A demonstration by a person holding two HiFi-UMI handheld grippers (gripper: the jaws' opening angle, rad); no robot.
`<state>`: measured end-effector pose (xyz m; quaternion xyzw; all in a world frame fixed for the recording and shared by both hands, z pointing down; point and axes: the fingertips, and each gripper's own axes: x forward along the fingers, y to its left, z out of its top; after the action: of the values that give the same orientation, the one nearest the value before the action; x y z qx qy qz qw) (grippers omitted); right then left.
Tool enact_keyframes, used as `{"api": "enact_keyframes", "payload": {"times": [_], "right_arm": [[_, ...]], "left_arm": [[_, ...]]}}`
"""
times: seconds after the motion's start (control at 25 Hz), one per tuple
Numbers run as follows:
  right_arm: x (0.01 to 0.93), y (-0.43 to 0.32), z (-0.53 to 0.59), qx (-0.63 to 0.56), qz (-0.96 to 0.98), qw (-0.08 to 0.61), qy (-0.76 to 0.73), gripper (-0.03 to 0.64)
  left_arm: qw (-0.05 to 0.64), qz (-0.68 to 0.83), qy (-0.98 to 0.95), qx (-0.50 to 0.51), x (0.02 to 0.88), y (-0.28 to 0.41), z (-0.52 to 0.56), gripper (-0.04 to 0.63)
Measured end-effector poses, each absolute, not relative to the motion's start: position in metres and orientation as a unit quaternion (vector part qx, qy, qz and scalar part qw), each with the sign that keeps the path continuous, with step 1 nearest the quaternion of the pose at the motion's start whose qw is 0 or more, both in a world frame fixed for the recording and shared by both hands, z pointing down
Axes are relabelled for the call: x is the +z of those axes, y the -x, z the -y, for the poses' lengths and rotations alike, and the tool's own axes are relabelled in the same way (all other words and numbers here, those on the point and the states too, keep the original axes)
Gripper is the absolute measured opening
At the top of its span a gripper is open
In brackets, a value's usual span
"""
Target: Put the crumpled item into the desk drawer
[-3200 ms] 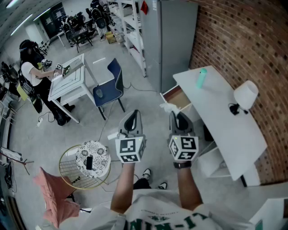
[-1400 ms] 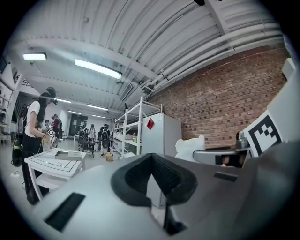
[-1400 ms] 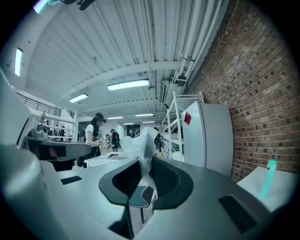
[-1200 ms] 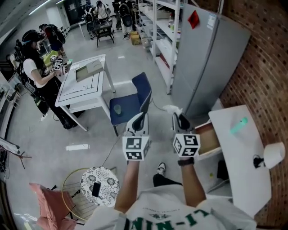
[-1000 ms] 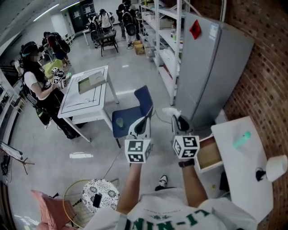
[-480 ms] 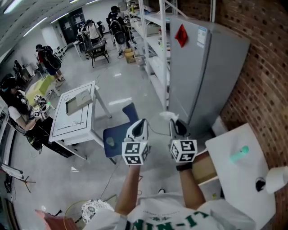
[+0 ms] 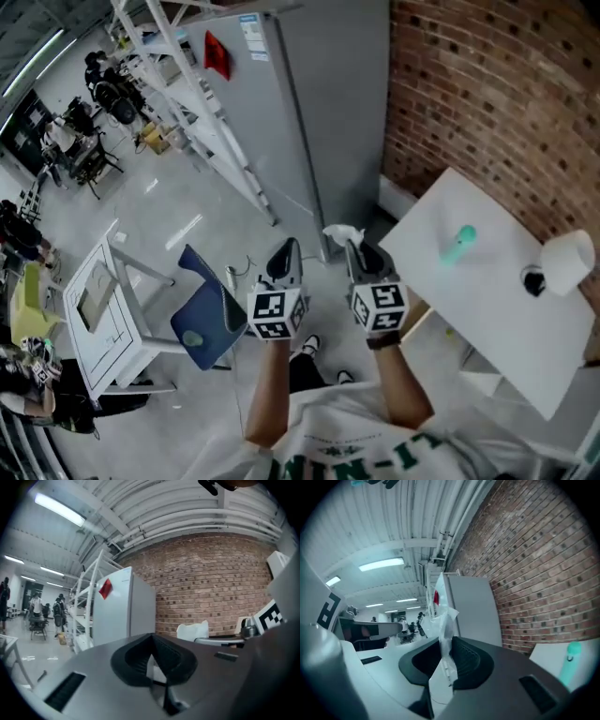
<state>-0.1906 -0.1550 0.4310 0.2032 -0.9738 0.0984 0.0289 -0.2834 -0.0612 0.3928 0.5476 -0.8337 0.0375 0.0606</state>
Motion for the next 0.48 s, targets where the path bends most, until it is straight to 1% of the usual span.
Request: {"api": "enact_keyframes", "payload": {"times": [0.32, 0.48], "right_arm": [[0.444, 0.152, 0.245, 0.103, 0.929, 0.023, -0.356, 0.057], [0.449, 0.124, 0.277, 0.096, 0.892, 0.033, -0.441, 0.057]], "left_arm": [[0.046, 0.714, -0.697, 0.049, 0.402, 0.252, 0.201, -0.005], [0.057, 0.642, -0.762, 0.061, 0.419, 0.233, 0.25, -0.005]]}}
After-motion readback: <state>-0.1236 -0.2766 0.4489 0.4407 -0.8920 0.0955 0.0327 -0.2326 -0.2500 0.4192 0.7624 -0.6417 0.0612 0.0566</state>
